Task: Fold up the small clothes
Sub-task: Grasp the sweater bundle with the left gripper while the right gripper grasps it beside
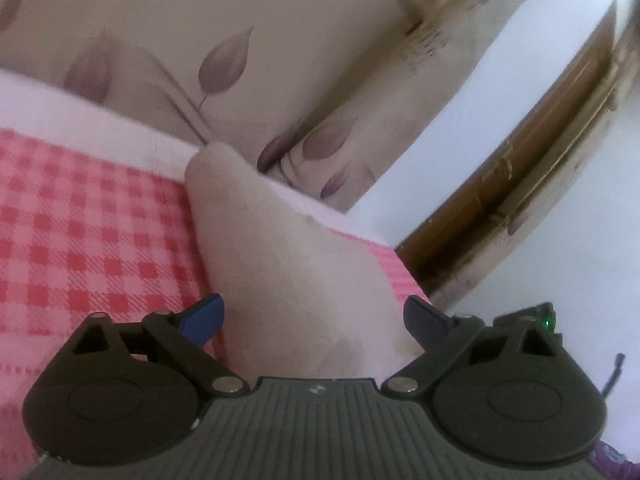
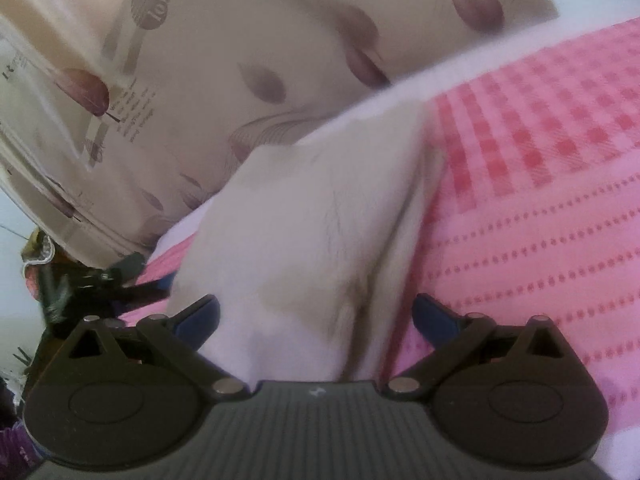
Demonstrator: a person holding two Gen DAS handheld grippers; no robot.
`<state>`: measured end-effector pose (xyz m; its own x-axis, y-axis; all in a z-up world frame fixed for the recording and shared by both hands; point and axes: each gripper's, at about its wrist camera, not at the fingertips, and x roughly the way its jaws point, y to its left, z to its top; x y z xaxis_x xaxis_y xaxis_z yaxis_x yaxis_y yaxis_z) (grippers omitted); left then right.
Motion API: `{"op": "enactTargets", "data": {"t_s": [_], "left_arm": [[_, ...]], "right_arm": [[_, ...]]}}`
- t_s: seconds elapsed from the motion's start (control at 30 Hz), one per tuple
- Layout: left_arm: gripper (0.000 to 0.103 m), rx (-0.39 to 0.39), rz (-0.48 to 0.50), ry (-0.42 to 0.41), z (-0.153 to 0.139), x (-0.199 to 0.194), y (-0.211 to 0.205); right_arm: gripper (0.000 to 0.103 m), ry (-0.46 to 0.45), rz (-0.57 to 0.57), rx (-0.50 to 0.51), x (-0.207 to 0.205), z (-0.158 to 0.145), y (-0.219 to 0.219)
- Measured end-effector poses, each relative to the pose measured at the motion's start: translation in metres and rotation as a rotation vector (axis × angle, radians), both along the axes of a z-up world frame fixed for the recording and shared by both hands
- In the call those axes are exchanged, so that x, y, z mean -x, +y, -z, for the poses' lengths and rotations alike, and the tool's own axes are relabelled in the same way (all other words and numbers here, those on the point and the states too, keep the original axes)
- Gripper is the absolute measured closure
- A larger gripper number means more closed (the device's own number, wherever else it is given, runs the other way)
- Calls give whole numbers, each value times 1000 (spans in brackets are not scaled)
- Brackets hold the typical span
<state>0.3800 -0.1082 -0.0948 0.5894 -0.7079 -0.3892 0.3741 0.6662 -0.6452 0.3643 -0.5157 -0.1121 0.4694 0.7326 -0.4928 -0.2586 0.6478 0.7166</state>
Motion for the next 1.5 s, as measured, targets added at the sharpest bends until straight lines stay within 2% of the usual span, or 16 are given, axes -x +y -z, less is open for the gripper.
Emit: {"op": "enactTargets", "data": {"t_s": [0.07, 0.2, 0.23, 0.33, 0.5, 0.63, 0.73, 0.83, 0.87, 0.93, 0.97, 1.0, 1.1, 1.23, 1.33, 1.5], "left_arm": [[9, 22, 39, 31, 7, -16, 0], [10, 130, 91, 132, 28, -44, -1], [16, 139, 93, 133, 32, -48, -1], [17, 152, 130, 124, 34, -57, -2], [17, 135, 182, 122, 35, -72, -20], [18, 93, 206, 86, 36, -68, -28], [31, 74, 199, 97, 38, -71, -24], [39, 82, 170, 106, 40, -71, -20], [41, 73, 157, 101, 39, -68, -20], [46, 59, 119, 90, 37, -64, -22], [48, 51, 100, 85, 36, -61, -24], [49, 42, 82, 81, 34, -58, -25], [51, -37, 11, 29, 27, -40, -33], [52, -94, -63, 8, 14, -21, -42], [52, -142, -83, -28, 0, -5, -47], [52, -163, -111, -70, -22, 21, -43]], "right_arm": [[0, 6, -24, 0, -11, 1, 4], [0, 18, -53, -33, -30, 4, 12], [0, 22, -52, -48, -35, 5, 12], [0, 33, -50, -106, -46, 9, 11], [0, -18, -73, -114, -52, 11, 23], [0, -20, -92, -130, -56, 12, 28], [0, -22, -124, -128, -56, 12, 22], [0, -42, -108, -101, -54, 11, 27], [2, -62, -102, -75, -53, 9, 33], [16, -76, -69, -27, -52, 8, 41], [37, -68, -46, -9, -52, 8, 45], [41, -59, -28, 1, -52, 9, 47], [46, -96, 11, 49, -42, 0, 56], [49, -156, 47, 99, -27, -13, 66], [51, -170, 69, 79, -17, -22, 69], [52, -176, 100, 30, 4, -35, 78]]}}
